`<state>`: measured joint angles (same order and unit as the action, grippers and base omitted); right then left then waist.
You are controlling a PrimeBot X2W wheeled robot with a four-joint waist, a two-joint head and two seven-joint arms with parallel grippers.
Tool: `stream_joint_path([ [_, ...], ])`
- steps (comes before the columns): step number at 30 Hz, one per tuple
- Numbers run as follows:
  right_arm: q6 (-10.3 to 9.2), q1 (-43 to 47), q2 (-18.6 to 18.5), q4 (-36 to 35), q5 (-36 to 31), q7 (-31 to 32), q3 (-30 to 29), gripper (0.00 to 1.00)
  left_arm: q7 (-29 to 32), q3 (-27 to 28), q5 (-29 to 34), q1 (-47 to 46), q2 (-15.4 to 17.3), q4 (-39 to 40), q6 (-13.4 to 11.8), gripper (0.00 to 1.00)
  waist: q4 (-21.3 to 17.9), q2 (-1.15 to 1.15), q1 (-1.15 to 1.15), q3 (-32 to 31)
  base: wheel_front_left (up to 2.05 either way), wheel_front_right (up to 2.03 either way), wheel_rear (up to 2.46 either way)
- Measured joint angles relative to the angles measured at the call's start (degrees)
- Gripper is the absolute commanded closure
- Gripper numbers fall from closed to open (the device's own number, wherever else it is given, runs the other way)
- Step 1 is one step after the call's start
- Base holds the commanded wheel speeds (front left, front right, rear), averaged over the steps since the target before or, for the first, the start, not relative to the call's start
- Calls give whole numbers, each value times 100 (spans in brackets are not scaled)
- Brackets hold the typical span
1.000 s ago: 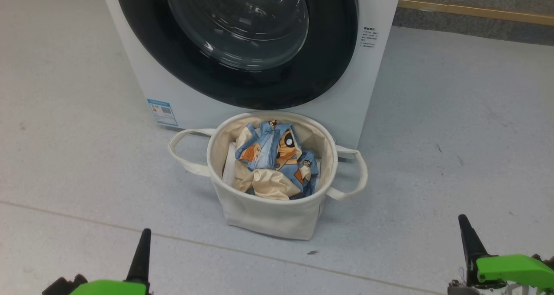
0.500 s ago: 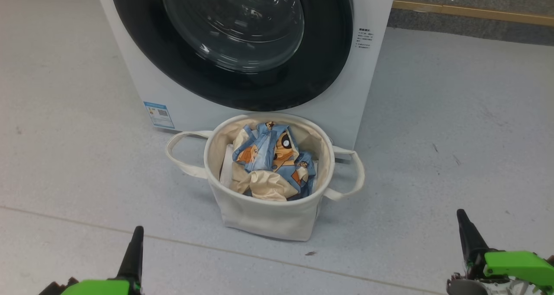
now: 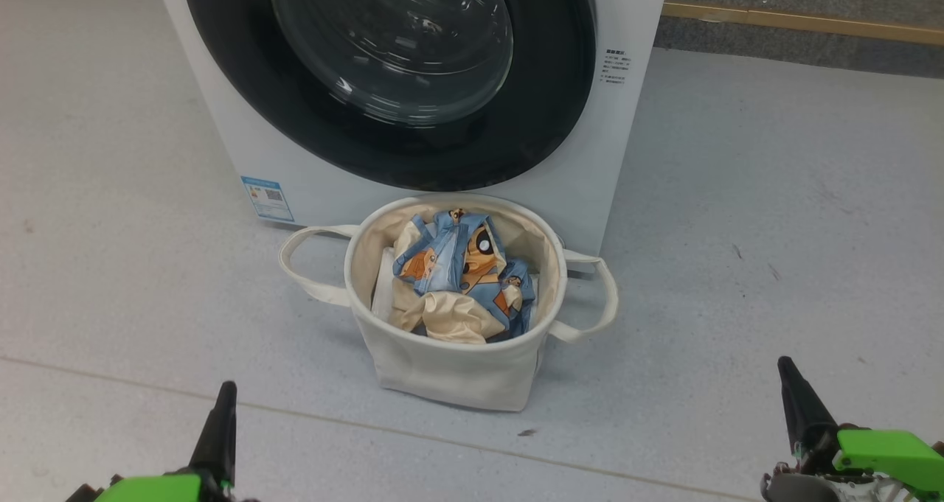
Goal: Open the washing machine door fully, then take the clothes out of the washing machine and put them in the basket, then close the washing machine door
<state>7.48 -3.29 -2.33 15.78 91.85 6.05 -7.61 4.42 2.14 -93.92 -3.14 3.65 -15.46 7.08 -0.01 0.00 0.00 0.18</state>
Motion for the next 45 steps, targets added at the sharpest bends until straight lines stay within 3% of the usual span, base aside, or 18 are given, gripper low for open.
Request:
stream_joint_path([
  [45, 0, -1, 0, 0, 0, 1, -1, 100, 58, 81, 15, -40, -19, -3, 0, 100, 0, 0, 0, 0, 0, 0, 0],
])
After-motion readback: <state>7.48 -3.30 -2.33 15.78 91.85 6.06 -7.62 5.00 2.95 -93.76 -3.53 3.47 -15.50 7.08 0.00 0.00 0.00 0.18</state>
